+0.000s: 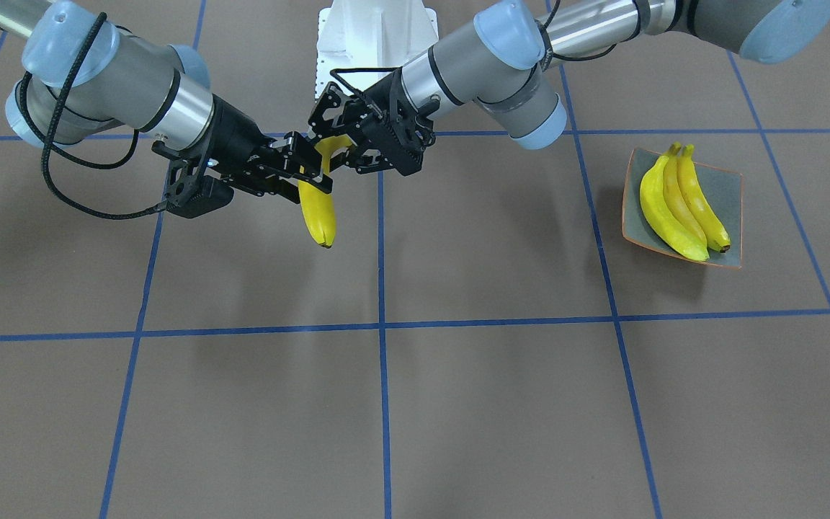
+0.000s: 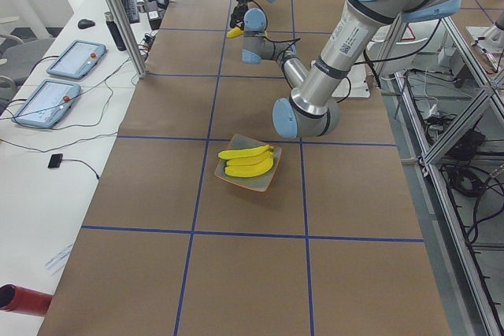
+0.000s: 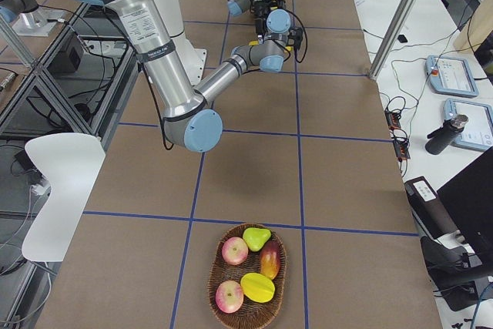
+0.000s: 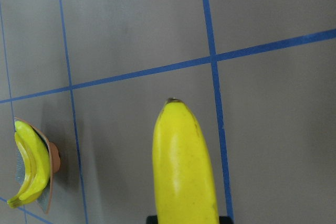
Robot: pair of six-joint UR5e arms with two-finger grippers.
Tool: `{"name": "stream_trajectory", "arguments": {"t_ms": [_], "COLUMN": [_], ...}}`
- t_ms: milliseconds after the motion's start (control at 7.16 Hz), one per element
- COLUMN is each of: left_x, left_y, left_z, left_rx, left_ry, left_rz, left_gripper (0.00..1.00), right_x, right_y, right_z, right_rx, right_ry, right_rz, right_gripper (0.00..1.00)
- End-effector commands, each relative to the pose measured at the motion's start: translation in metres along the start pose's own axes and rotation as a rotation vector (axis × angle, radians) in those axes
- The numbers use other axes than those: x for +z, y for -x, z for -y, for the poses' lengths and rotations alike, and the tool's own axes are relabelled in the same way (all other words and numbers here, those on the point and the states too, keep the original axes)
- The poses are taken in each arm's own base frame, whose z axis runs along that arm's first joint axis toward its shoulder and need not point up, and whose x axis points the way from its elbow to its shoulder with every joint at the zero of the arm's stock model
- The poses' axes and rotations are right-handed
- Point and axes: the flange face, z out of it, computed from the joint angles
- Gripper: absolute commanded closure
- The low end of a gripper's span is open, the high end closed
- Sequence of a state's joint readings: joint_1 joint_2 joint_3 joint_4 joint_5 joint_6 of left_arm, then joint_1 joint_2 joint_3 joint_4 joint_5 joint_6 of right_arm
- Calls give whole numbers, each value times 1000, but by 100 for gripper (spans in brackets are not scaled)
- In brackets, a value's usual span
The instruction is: Transfer all bananas from basket to plate
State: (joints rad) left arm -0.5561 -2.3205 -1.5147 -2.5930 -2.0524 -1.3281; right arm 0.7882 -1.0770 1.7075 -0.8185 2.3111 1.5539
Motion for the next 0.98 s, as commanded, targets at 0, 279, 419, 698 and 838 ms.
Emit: {"name": "stream_trajectory", "arguments": {"t_ms": [0, 279, 419, 698, 838], "left_x": [-25, -80, -123, -230, -268], "left_y": [25, 96, 115, 167, 196], "left_z": [-8, 7, 31, 48, 51], "left_rx": [-40, -116, -224, -371, -426], "left_ry": [-6, -36, -29, -76, -116], "left_rz": [29, 134, 208, 367, 433], "left_gripper": [100, 100, 100, 100, 100], "right_x": [-41, -67, -82, -93, -91], "right_y": [-16, -58, -83, -129, -139], "right_z": [13, 36, 50, 59, 61], "right_rx": [8, 65, 101, 104, 114], "right_ry": [-61, -134, -180, -260, -268], "right_rz": [8, -35, -63, -125, -141], "right_gripper": [0, 0, 0, 0, 0]}}
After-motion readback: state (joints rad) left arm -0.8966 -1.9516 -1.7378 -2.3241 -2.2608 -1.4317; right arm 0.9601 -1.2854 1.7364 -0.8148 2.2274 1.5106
